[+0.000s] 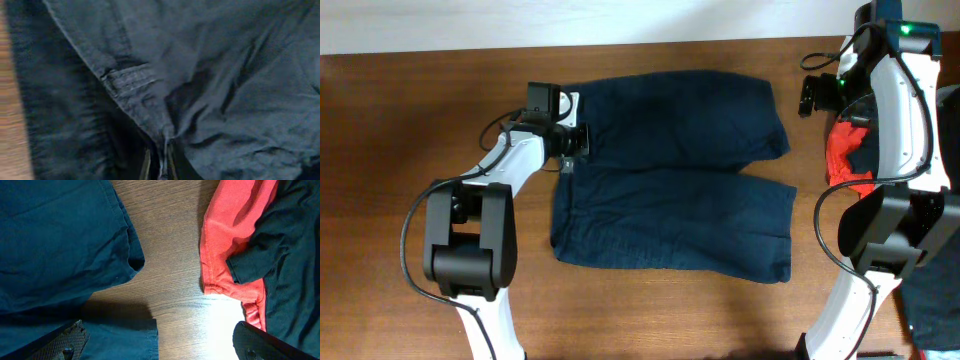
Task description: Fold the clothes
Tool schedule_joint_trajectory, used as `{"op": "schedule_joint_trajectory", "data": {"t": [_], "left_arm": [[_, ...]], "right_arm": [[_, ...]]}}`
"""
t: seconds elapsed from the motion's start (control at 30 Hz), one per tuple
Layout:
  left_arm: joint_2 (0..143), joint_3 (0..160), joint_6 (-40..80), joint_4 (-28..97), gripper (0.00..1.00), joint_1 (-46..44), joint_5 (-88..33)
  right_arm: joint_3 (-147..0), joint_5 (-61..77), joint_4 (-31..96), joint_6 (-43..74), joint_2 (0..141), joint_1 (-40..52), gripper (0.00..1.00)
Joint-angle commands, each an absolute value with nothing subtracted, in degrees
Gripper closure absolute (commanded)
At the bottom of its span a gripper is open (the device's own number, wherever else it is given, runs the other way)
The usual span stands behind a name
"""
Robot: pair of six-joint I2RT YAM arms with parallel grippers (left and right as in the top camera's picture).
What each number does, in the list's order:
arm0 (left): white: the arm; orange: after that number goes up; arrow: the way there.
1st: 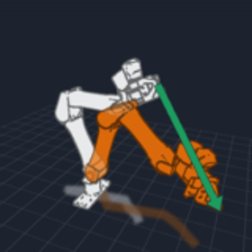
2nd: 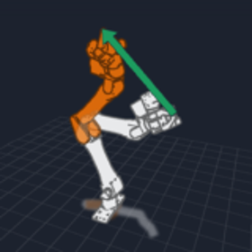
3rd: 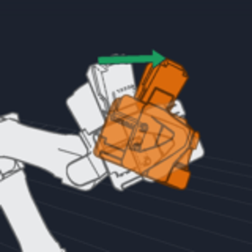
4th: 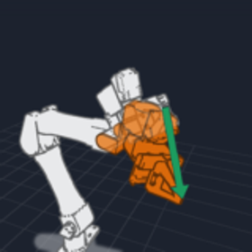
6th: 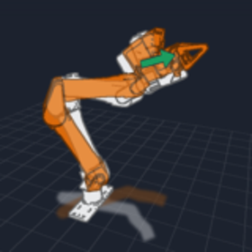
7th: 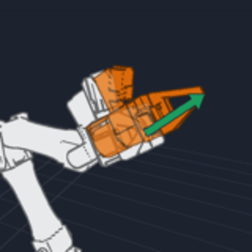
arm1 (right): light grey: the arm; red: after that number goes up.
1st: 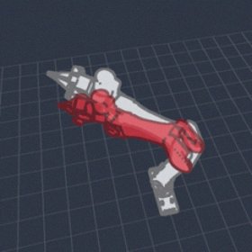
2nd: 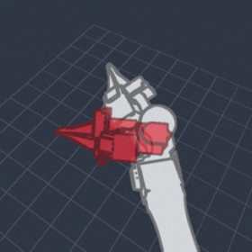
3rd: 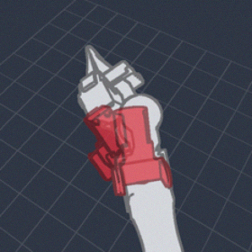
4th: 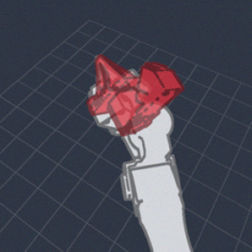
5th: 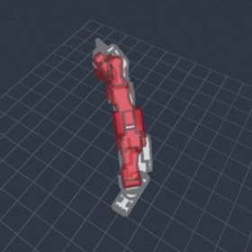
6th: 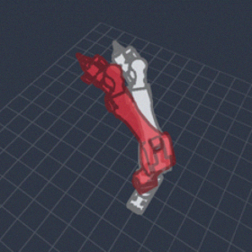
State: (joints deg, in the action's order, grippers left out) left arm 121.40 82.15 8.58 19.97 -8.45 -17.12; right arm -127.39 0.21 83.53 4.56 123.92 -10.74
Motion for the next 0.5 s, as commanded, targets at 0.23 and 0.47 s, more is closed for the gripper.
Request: {"op": "schedule_joint_trajectory", "data": {"t": [0.23,0.47], "left_arm": [[121.9,83.2,4.6,22.6,0.83,-9.1,-6.2],[121.9,89.2,4.6,27.8,0.37,-9.1,-6.0]], "right_arm": [[-127.7,-0.5,83.6,5.0,123.5,-11.0,0.01],[-127.7,-0.5,83.6,5.0,123.5,-11.0,0.01]]}}
